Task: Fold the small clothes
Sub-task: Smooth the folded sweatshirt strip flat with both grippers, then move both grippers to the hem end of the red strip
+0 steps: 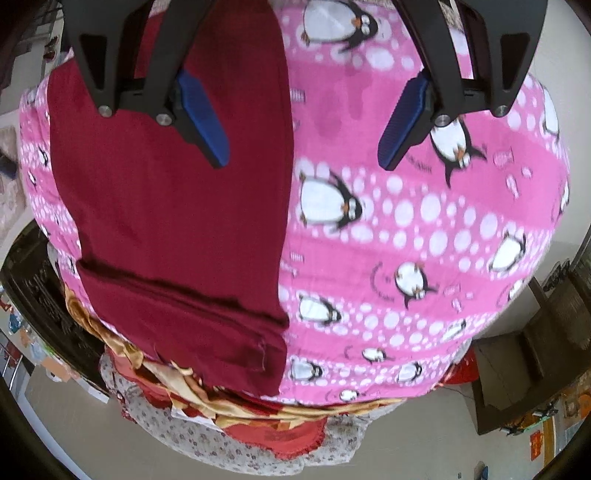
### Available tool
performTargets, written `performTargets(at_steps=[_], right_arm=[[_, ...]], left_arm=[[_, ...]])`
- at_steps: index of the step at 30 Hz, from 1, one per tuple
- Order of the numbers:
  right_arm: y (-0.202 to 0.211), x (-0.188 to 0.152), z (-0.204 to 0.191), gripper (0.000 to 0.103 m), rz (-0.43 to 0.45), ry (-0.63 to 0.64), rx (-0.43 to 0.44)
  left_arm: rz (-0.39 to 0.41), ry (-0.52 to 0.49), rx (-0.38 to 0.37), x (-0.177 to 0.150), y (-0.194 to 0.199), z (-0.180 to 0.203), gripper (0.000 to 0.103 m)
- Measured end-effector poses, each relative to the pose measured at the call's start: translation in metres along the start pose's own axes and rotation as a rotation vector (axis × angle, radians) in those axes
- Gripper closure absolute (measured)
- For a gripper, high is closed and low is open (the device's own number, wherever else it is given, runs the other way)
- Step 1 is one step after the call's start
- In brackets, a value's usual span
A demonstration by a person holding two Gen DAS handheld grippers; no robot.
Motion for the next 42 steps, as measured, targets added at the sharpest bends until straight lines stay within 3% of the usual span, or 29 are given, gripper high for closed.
performTargets(at_steps=[5,13,24,42], right_arm=[[-0.042,-0.028,-0.025,0.038,-0.081,-0.037,0.113],[-0.068,-0.049,-0.02,0.038,-0.167,-0.11,0.144],[-0.074,-0.05,-0.022,0.036,-0.181,-0.117,0.149],[-0.078,-0.04,-0.041,0.035,-0.192,-0.072,0.149]], left_arm=[[-0.033,-0.006,-0.011,-0.014,-0.003,0.003,0.017],[-0.086,-0.002,-0.037,-0.028,-0.014,0.007,0.017],[-0.12,0.009,-0.051,-0.033,-0.025,0.008,0.017],[-0.111,0.025,-0.071,-0.036,-0.024,0.005,0.016]])
Point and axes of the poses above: each gripper's, at about its wrist camera, not at the fingertips, and y roughly against the way its jaws point, z to its right, x to its top, the point moved 1 cm from there along -y, roughly the way its jaws point, and after that the axes turned 5 degrees about -x, right-handed, at the moved point
